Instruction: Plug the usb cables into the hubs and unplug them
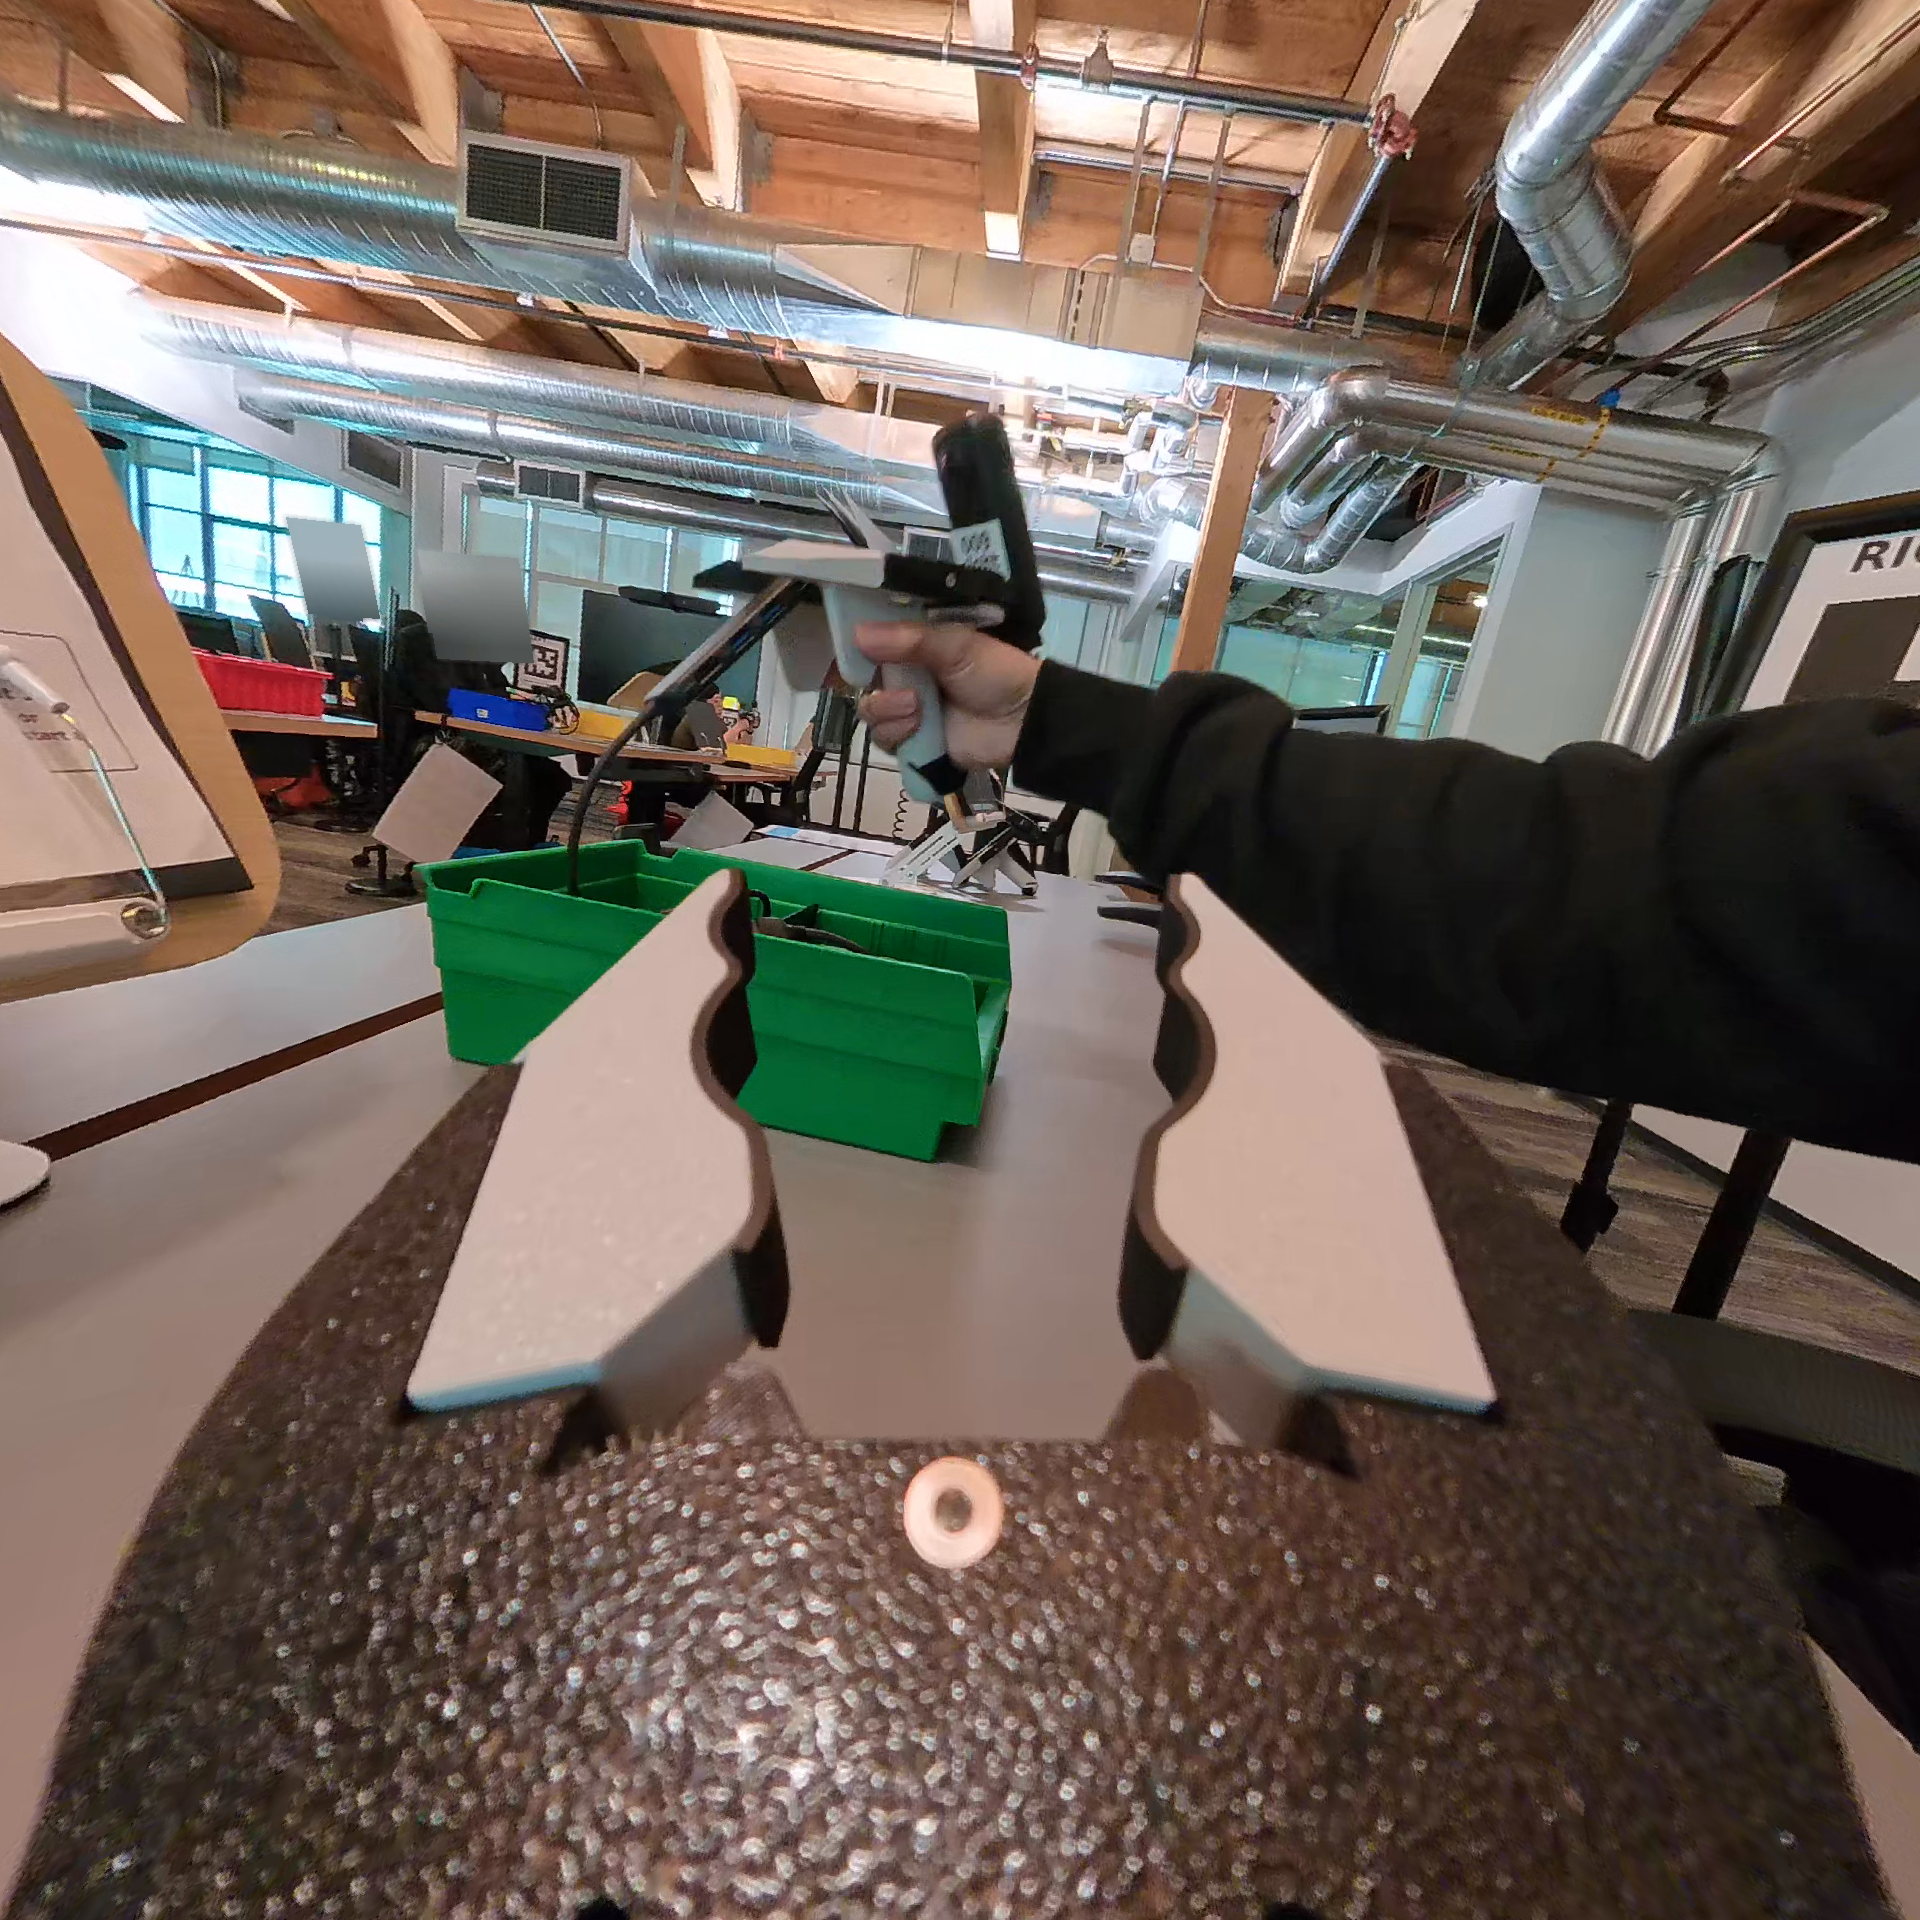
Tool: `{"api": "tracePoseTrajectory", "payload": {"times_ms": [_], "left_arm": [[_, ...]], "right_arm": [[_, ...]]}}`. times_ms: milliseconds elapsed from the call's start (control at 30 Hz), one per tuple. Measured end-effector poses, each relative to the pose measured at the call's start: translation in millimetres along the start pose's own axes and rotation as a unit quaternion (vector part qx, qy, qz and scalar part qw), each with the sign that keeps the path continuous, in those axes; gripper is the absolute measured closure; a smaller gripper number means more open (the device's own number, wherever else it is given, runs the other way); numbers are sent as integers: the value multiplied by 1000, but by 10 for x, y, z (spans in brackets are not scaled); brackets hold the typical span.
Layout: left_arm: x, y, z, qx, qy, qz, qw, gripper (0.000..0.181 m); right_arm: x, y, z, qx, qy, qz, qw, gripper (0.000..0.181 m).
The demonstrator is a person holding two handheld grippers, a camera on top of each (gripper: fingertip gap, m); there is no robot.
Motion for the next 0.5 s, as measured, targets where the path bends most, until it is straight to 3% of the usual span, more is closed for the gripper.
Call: {"api": "tracePoseTrajectory", "payload": {"times_ms": [133,300,433,467,500], "left_arm": [[10,-4,-31,7,3,0,1000,106],[11,-14,-28,3,7,-1,1000,108],[-33,-47,-83,20,1,-13,1000,108],[-38,-55,-102,25,0,-15,1000,108],[-37,-61,-120,29,1,-14,999,108]], "right_arm": [[-312,55,-354,15,-79,-13,997,129],[-772,209,-846,148,-93,-118,977,129],[-984,299,-1171,291,-61,-183,937,129],[-1069,356,-1226,326,-27,-220,919,151],[-1135,397,-1270,355,6,-247,902,145]]}}
Point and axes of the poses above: each gripper's, where its closed fingertips meet, y back along the fingers, z out of its top, x = y × z across the jaws, the point moved 5 cm from there along y, back along the fingers, and after that the axes turned 5 degrees about -x, right-handed, at the moved point
